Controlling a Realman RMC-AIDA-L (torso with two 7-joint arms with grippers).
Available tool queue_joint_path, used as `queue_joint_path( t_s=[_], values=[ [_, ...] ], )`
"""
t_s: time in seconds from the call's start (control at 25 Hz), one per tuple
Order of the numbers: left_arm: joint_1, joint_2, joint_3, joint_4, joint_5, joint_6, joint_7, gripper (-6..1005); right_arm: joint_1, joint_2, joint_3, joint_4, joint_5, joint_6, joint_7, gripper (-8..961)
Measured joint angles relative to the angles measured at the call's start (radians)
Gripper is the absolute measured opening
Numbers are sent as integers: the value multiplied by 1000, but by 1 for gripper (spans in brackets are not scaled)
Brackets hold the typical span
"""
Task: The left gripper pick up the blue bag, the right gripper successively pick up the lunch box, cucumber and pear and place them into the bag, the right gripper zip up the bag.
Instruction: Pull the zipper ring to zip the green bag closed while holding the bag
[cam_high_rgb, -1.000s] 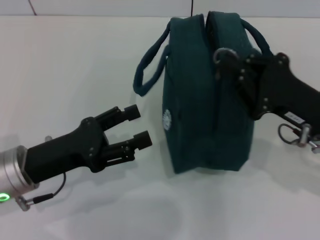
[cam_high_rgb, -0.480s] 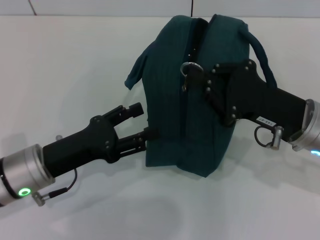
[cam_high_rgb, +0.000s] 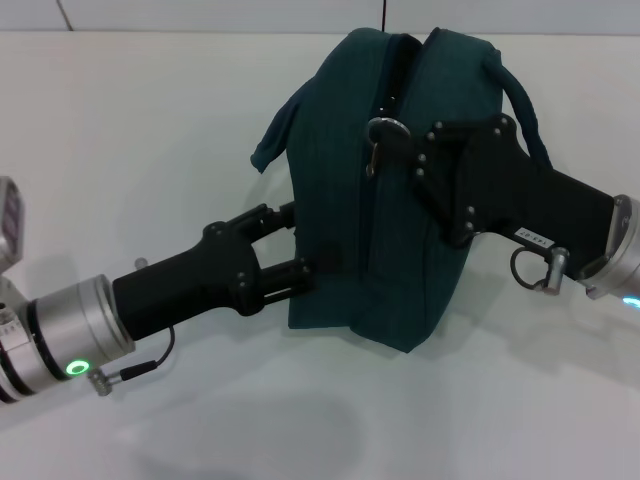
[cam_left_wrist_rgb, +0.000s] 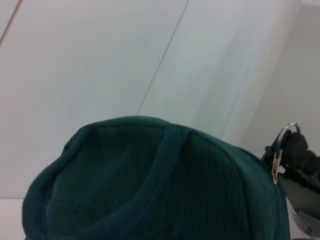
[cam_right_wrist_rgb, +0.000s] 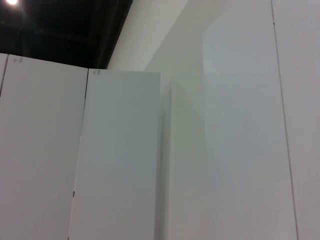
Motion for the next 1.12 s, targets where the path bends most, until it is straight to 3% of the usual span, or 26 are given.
queue_joint_path(
  t_s=[0.4,0.52,0.72,1.12],
  values=[
    [-19,1,12,-2,7,-8,27,761,2,0,4,-2,2,0,0,9],
    [-24,2,17,-6,7,-8,27,544,2,0,5,-2,2,0,0,9],
    [-30,3,29,-10,8,-8,28,344,-1,0,6,-2,8,-2,0,9],
    [-30,6,84,-10,8,-34,27,190,-8,0,7,-4,45,-47,0,9]
  ],
)
